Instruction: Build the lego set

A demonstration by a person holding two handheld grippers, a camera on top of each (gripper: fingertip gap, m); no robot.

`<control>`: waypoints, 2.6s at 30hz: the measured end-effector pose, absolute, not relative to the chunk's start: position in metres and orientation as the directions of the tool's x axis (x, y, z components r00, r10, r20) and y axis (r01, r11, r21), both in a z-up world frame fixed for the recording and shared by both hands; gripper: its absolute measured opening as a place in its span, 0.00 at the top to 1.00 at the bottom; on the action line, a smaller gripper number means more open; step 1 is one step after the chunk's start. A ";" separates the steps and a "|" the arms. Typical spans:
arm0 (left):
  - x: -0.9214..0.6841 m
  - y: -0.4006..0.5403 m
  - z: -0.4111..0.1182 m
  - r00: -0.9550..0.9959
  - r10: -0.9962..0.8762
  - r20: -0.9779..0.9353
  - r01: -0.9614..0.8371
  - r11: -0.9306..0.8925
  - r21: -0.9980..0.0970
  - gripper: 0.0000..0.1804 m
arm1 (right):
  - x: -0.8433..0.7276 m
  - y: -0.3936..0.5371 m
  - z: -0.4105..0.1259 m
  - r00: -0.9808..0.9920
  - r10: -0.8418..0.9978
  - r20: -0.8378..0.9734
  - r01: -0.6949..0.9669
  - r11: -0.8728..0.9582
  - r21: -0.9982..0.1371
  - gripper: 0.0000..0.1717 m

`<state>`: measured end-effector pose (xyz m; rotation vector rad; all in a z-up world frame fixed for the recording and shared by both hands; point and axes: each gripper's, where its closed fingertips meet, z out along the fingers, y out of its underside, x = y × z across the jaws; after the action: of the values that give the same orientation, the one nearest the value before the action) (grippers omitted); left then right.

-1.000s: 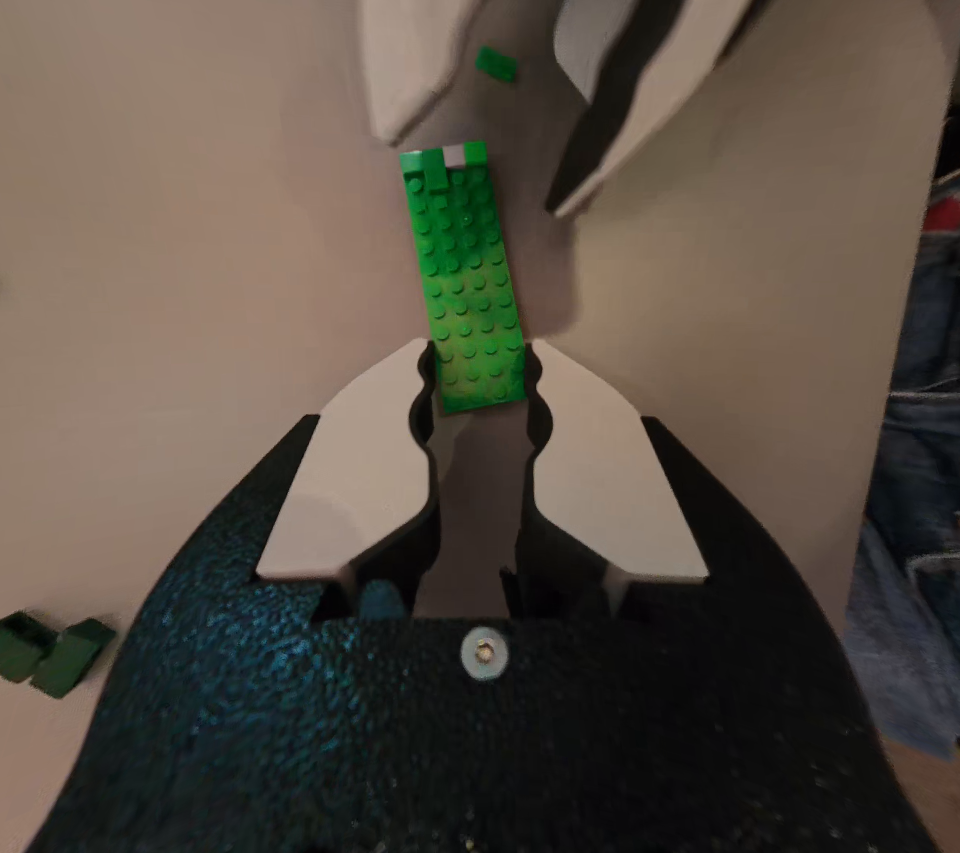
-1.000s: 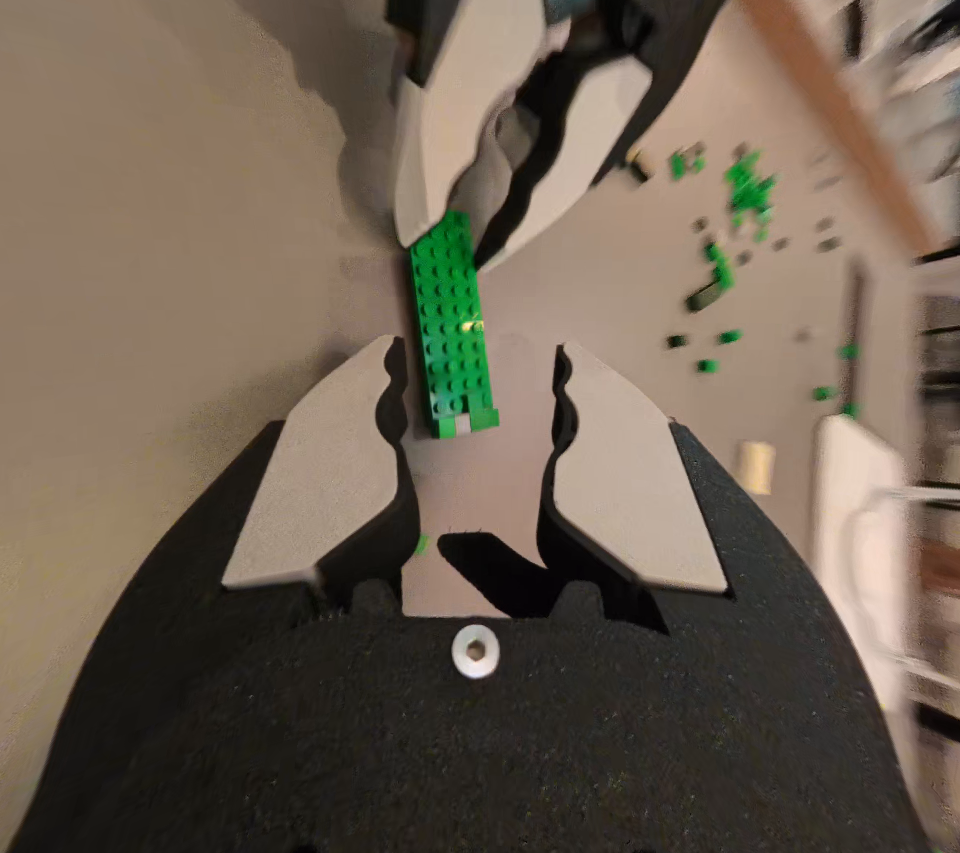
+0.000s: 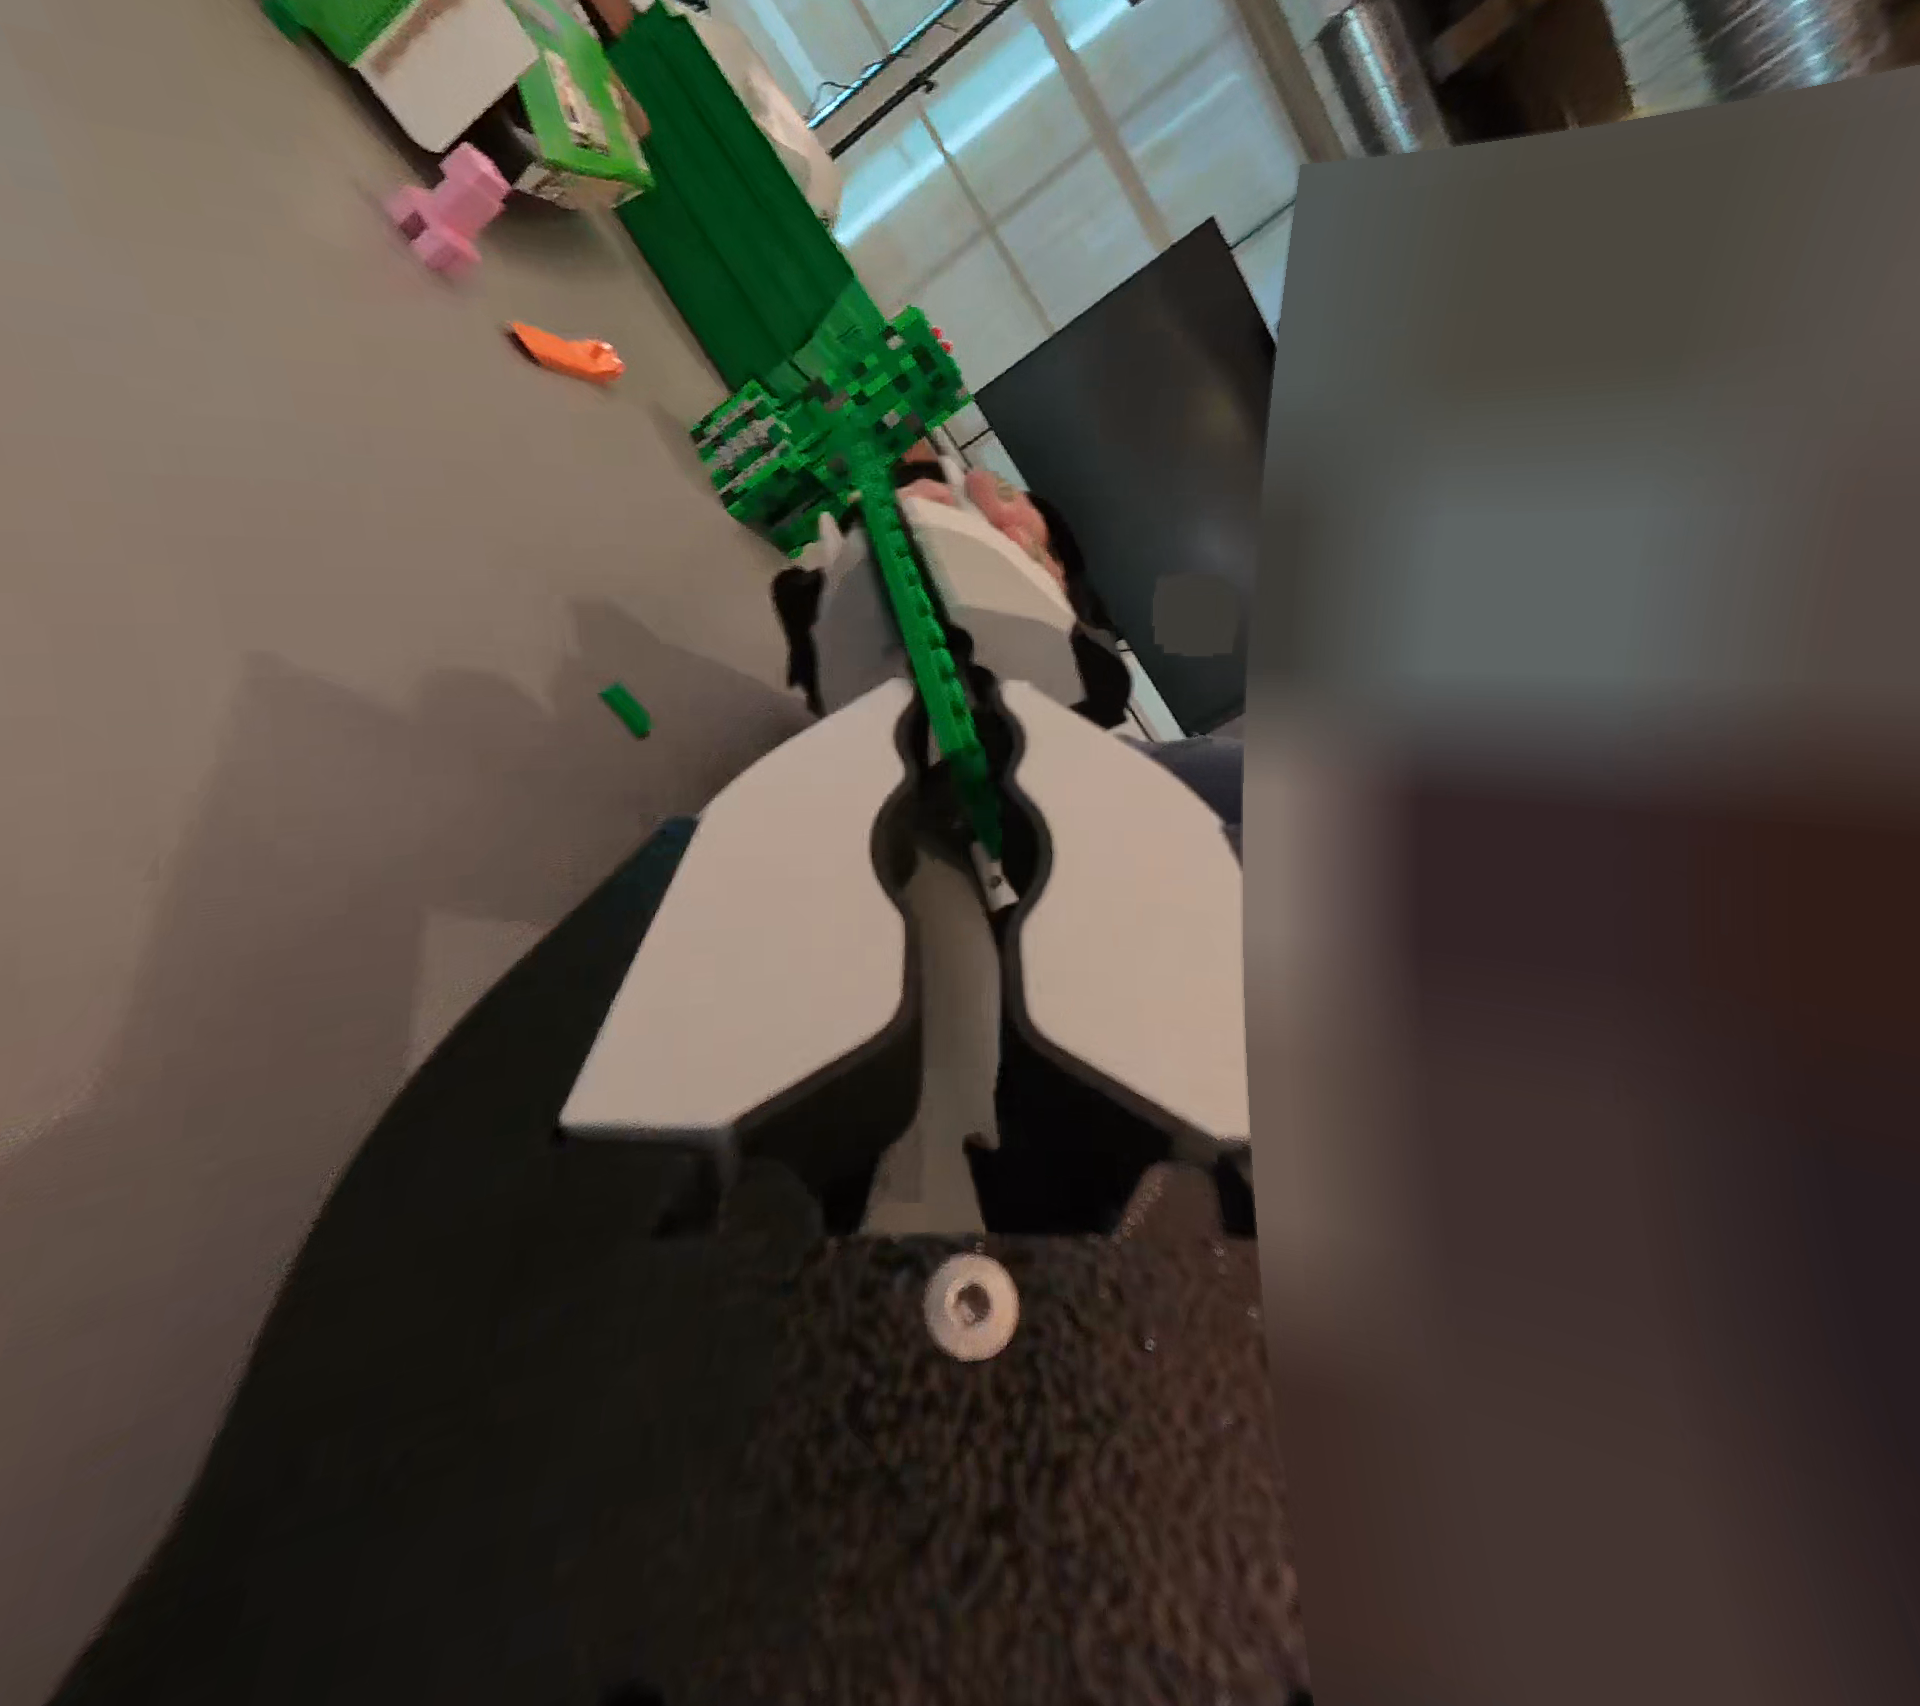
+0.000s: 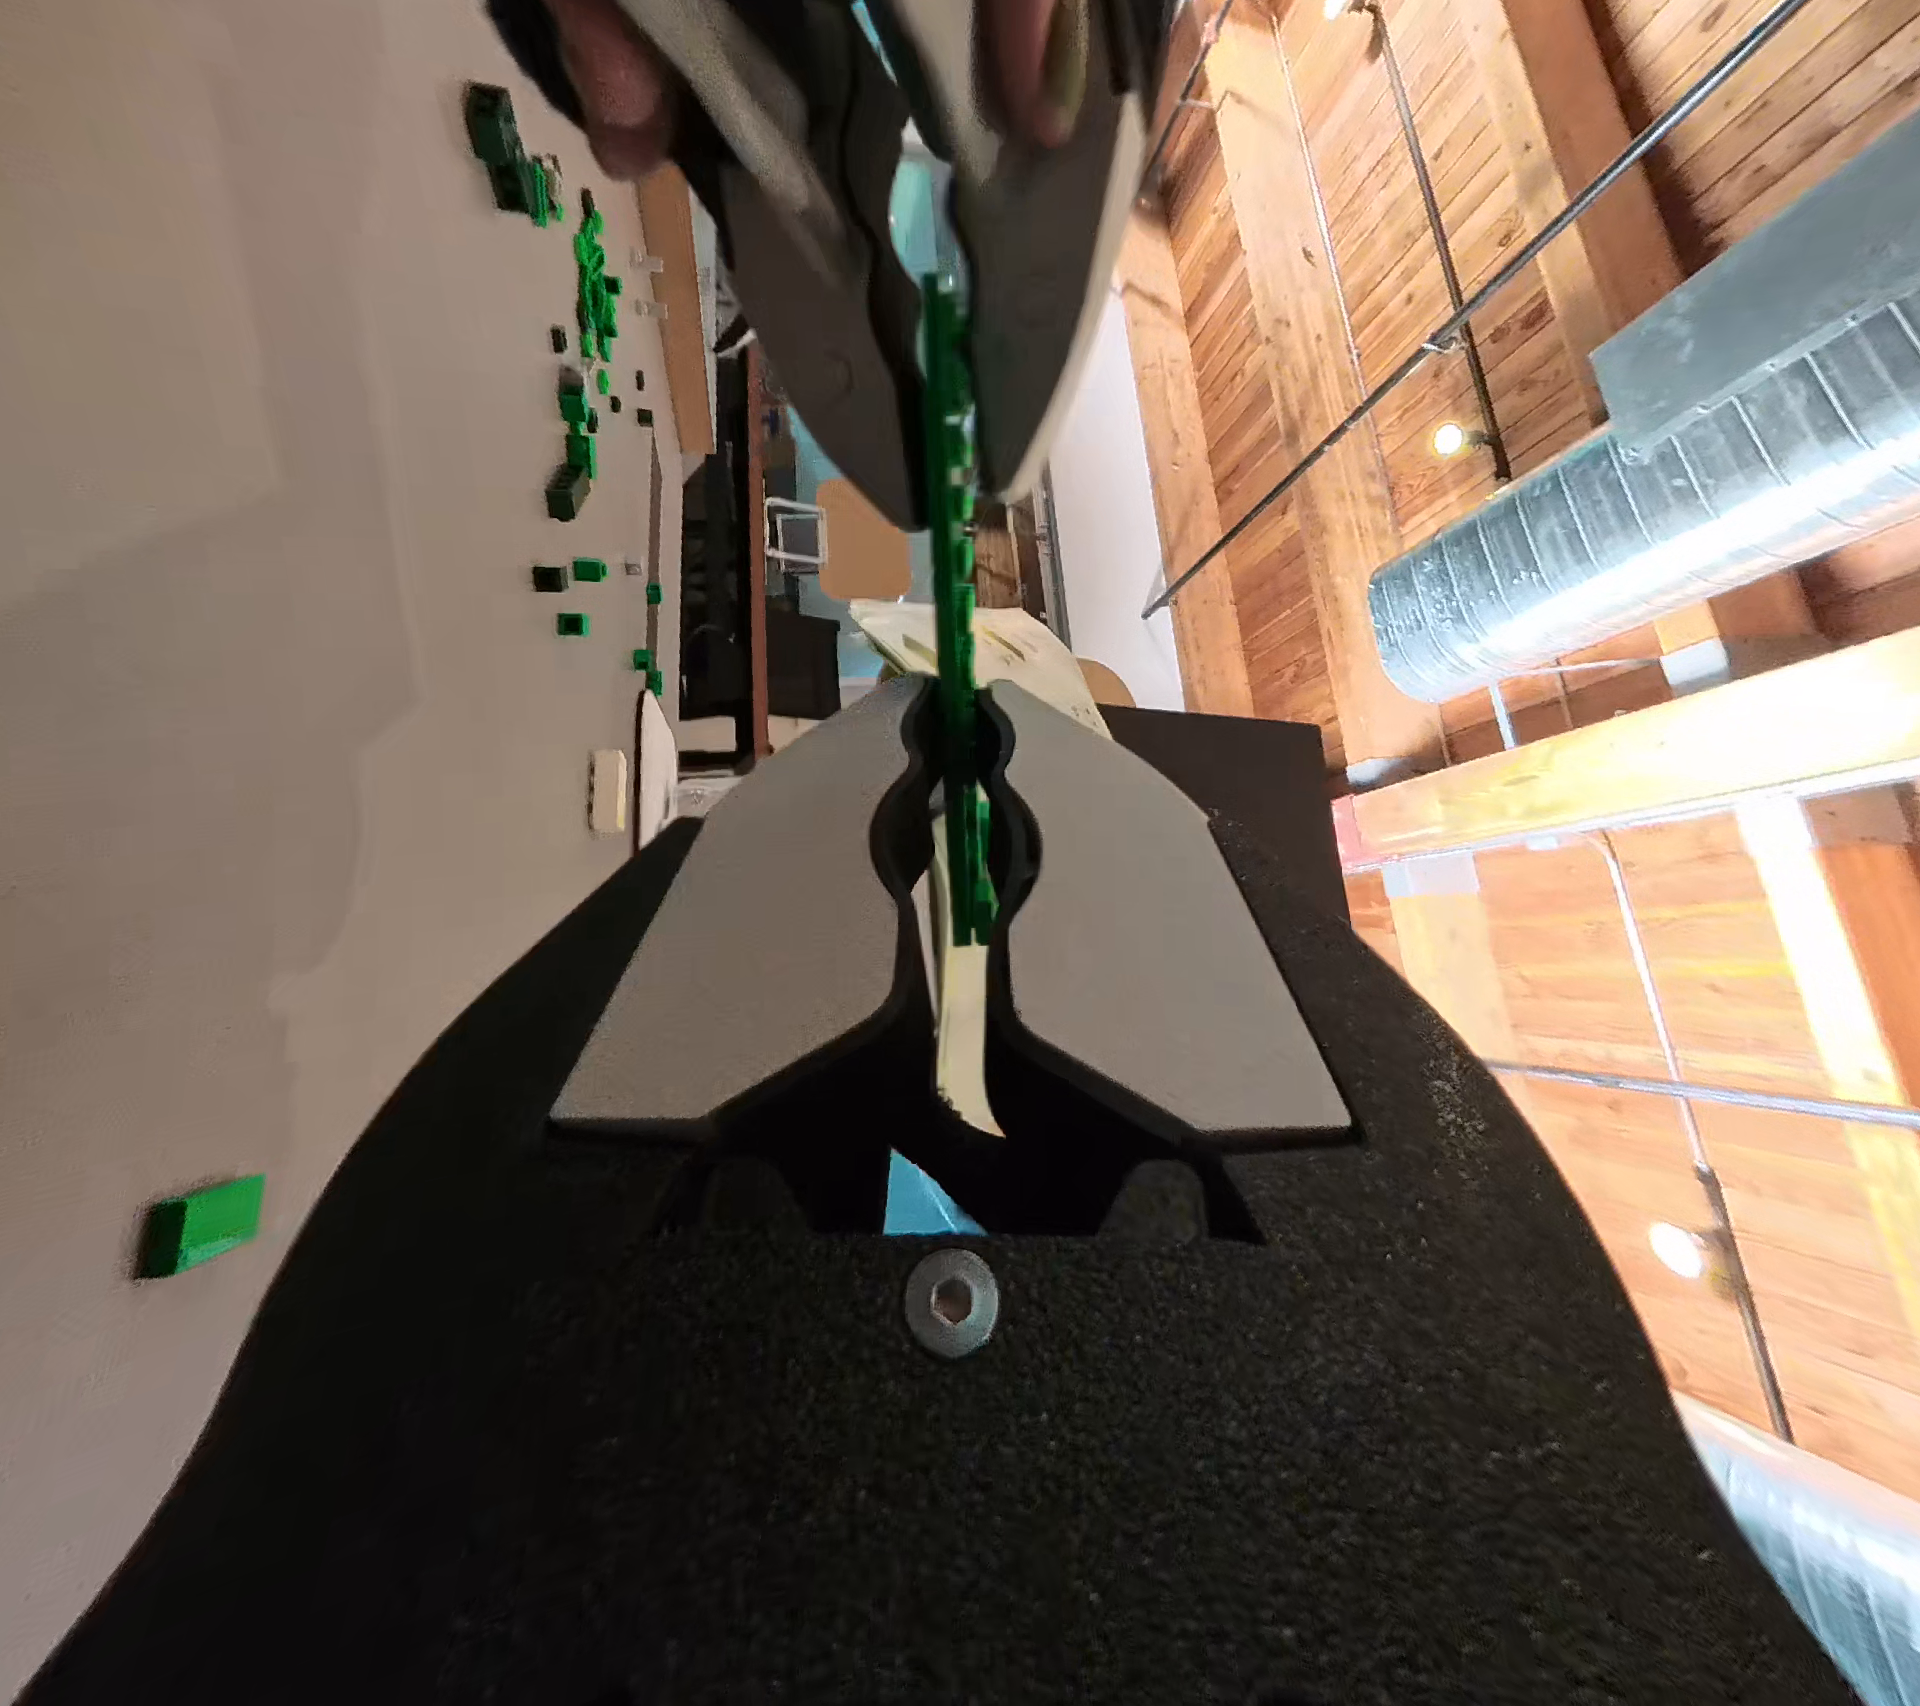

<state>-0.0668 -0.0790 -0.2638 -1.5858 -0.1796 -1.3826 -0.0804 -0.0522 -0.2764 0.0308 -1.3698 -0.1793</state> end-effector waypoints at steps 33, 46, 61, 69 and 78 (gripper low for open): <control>-0.110 -0.037 -0.327 0.264 -0.246 0.933 0.486 -0.801 -0.349 0.98 | -0.015 -0.017 -0.377 -0.576 0.817 0.040 0.576 0.440 -0.689 0.91; -0.102 -0.039 -0.325 0.145 -0.204 0.968 0.471 -0.846 -0.249 0.98 | -0.061 -0.027 -0.328 -0.618 0.687 0.382 0.334 0.669 -0.664 0.91; -0.104 -0.038 -0.322 0.107 -0.199 0.974 0.479 -0.848 -0.226 0.98 | -0.065 -0.018 -0.333 -0.676 0.611 0.412 0.346 0.757 -0.555 0.91; -0.104 -0.039 -0.322 0.098 -0.199 0.975 0.475 -0.851 -0.222 0.98 | -0.065 -0.019 -0.333 -0.670 0.619 0.409 0.357 0.753 -0.553 0.87; -0.104 -0.039 -0.322 0.103 -0.200 0.974 0.474 -0.851 -0.225 0.98 | -0.066 -0.015 -0.332 -0.655 0.634 0.411 0.367 0.742 -0.561 0.87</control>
<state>-0.1043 -0.0391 -0.3217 -1.8951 -0.2672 -1.7995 -0.0659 -0.0152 -0.3324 -0.7515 -2.3386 0.5839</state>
